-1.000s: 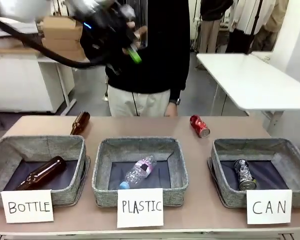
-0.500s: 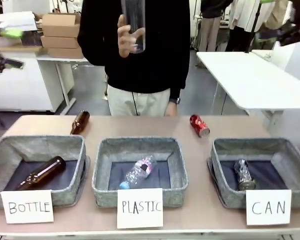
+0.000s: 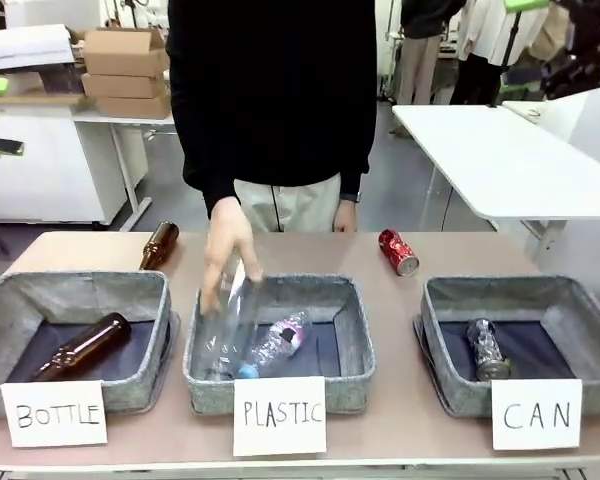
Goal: Sort the can waste into the basket.
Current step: Pick up the can waste from the table and place it in the right Fabric basket.
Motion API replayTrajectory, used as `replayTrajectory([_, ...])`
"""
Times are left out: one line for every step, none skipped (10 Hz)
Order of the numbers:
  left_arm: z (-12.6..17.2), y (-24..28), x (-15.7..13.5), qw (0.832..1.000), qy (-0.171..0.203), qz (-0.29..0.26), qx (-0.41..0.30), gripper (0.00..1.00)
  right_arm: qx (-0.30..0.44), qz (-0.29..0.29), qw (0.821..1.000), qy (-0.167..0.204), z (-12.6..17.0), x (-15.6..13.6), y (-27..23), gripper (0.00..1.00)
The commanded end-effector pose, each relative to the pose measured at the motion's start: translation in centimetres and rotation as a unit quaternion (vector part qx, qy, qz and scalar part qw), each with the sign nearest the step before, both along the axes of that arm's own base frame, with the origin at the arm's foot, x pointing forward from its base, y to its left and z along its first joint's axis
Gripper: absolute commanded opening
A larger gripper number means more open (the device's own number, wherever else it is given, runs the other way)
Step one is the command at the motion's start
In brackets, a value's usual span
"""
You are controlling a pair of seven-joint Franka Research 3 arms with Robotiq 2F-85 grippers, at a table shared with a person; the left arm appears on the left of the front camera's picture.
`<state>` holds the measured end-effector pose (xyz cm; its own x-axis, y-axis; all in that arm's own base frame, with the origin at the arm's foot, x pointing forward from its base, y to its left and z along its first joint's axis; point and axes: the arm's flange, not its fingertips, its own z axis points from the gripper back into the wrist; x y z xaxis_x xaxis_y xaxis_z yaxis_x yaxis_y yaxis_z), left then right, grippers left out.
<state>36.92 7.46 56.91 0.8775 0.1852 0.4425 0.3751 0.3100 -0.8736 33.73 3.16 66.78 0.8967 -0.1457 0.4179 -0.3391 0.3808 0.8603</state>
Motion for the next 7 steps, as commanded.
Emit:
replayTrajectory([0.84, -0.45, -0.60, 1.000, -0.006, 0.000, 0.010, 1.00, -0.006, 0.012, 1.000, -0.006, 0.23, -0.09, -0.15, 1.00])
replayTrajectory([0.84, -0.45, -0.60, 1.000, -0.006, 0.000, 0.010, 1.00, -0.006, 0.012, 1.000, -0.006, 0.23, -0.09, -0.15, 1.00])
replayTrajectory([0.84, -0.45, -0.60, 1.000, -0.006, 0.000, 0.010, 1.00, -0.006, 0.012, 1.000, -0.006, 0.23, -0.09, -0.15, 1.00])
replayTrajectory([0.84, -0.45, -0.60, 1.000, -0.006, 0.000, 0.010, 1.00, -0.006, 0.012, 1.000, -0.006, 0.23, -0.09, -0.15, 1.00])
replayTrajectory([0.84, -0.45, -0.60, 1.000, -0.006, 0.000, 0.010, 1.00, -0.006, 0.012, 1.000, -0.006, 0.23, -0.09, -0.15, 1.00])
replayTrajectory([0.84, -0.45, -0.60, 1.000, -0.006, 0.000, 0.010, 1.00, -0.006, 0.012, 1.000, -0.006, 0.23, -0.09, -0.15, 1.00])
replayTrajectory([0.84, -0.45, -0.60, 1.000, -0.006, 0.000, 0.010, 1.00, -0.006, 0.012, 1.000, -0.006, 0.23, -0.09, -0.15, 1.00])
